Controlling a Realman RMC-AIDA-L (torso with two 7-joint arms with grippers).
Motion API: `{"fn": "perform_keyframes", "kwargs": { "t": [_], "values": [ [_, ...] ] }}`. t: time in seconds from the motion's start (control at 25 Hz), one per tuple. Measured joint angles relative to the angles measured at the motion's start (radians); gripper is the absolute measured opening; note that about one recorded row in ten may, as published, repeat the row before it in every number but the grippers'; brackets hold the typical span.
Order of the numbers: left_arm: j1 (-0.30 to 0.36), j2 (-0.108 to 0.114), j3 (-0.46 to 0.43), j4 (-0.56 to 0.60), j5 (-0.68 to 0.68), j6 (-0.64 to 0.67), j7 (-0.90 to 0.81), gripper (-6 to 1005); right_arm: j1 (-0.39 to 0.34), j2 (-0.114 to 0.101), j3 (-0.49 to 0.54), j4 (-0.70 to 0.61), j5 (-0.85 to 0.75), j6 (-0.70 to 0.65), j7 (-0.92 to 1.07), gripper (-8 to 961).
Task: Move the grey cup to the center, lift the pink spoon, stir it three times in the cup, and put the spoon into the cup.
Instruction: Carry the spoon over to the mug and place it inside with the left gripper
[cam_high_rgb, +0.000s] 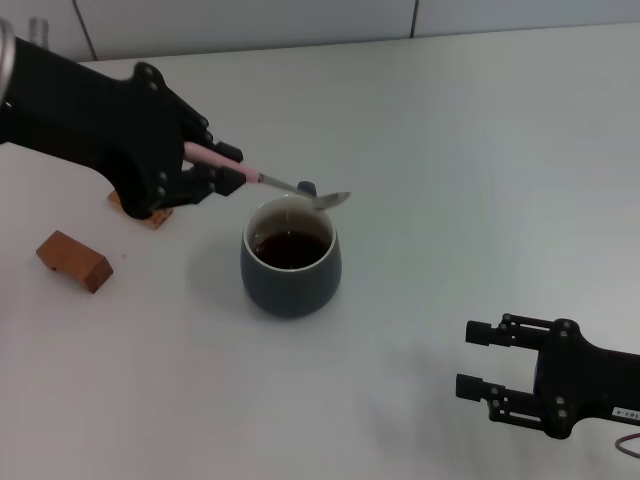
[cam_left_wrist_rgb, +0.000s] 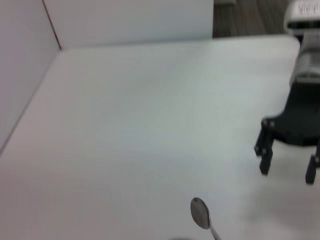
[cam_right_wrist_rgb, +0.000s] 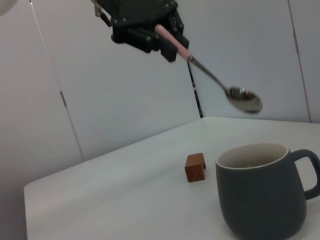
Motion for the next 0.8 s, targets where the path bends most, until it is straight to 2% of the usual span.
{"fn": "perform_keyframes", "kwargs": {
  "t": [0.08, 0.12, 0.56, 0.72, 0.8],
  "values": [
    [0.003, -0.002, 0.069, 0.017, 0.036, -0.028, -0.018, 135, 0.000, 0.001, 0.001, 0.001, 0.000, 0.000, 0.000, 659],
    [0.003, -0.002, 0.069, 0.017, 0.036, -0.028, -0.018, 135, 0.000, 0.001, 0.001, 0.001, 0.000, 0.000, 0.000, 659],
    [0.001, -0.004, 0.299, 0.035, 0.233, -0.131, -0.070, 134, -0.001, 0.003, 0.002, 0.005, 0.001, 0.001, 0.000, 659],
    [0.002, -0.006, 0.361, 0.031, 0.285, -0.165, -0.090, 134, -0.001, 0.003, 0.003, 0.005, 0.001, 0.001, 0.000, 659],
    [0.002, -0.006, 0.361, 0.031, 0.285, -0.165, -0.090, 134, 0.000, 0.003, 0.003, 0.005, 0.001, 0.001, 0.000, 659]
  ]
}}
